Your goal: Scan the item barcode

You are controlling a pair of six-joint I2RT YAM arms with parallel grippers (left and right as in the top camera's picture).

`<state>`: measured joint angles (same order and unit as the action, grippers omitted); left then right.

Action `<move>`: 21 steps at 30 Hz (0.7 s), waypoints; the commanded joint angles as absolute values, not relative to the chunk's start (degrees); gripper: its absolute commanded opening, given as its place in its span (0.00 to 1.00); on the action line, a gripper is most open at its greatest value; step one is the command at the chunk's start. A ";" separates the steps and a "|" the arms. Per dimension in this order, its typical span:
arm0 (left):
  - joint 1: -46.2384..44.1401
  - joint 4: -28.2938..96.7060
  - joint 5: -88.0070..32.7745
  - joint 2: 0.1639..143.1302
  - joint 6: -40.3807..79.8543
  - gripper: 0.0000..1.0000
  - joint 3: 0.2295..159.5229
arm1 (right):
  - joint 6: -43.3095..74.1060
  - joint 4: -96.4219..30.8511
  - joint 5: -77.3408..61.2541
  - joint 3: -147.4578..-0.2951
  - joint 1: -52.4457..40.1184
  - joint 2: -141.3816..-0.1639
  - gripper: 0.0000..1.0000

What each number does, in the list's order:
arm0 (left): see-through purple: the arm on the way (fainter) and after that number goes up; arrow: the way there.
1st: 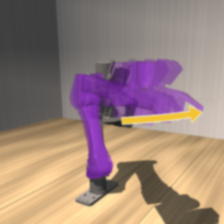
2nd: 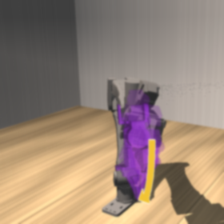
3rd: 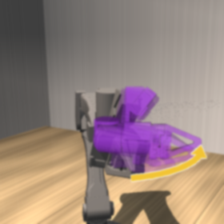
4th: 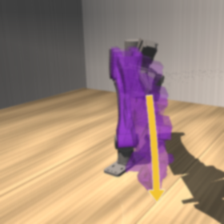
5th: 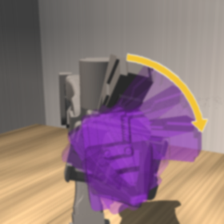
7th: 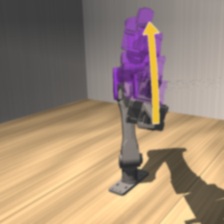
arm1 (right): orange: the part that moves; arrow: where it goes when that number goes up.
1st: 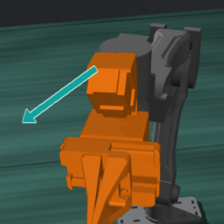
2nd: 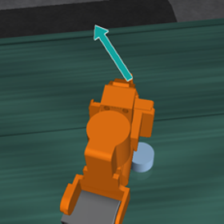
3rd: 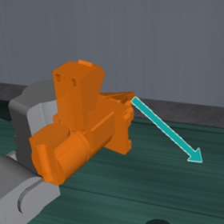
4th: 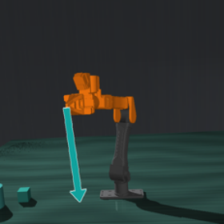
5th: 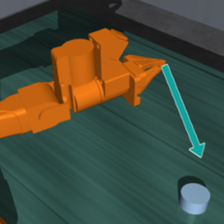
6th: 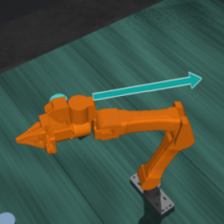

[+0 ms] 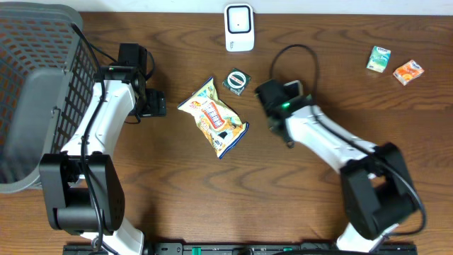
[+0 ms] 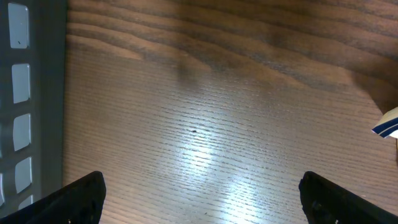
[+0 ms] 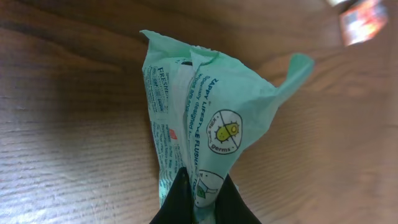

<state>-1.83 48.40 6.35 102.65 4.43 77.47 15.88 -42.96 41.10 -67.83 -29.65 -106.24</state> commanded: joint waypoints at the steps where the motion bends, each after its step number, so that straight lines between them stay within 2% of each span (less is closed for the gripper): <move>1: -1.78 48.58 6.70 102.69 4.10 0.98 77.30 | 20.23 -43.07 52.97 -68.49 -33.17 -110.96 0.01; 7: -1.78 48.58 6.70 102.69 4.10 0.98 77.30 | 20.73 -41.56 44.27 -68.51 -36.49 -116.49 0.03; 9: -1.78 48.58 6.72 102.69 4.10 0.97 77.30 | 20.75 -41.19 39.07 -68.66 -37.52 -116.84 0.13; 10: -1.78 48.58 6.72 102.69 4.10 0.97 77.30 | 20.78 -41.65 37.06 -69.08 -37.95 -116.68 0.21; 11: -1.78 48.58 6.72 102.69 4.10 0.98 77.30 | 20.78 -43.29 33.95 -70.52 -38.54 -116.22 0.43; 12: -1.78 48.58 6.70 102.69 4.10 0.98 77.30 | 20.78 -44.18 32.75 -71.26 -38.74 -116.05 0.49; 14: -1.78 48.58 6.70 102.69 4.10 0.98 77.30 | 20.78 -48.99 27.27 -76.23 -39.09 -114.72 0.55; 16: -1.78 48.58 6.72 102.69 4.10 0.98 77.30 | 20.75 -52.88 24.21 -81.01 -38.72 -113.75 0.67; 21: -1.78 48.58 6.70 102.69 4.10 0.98 77.30 | 19.57 -59.92 20.23 -91.29 -35.73 -112.71 0.80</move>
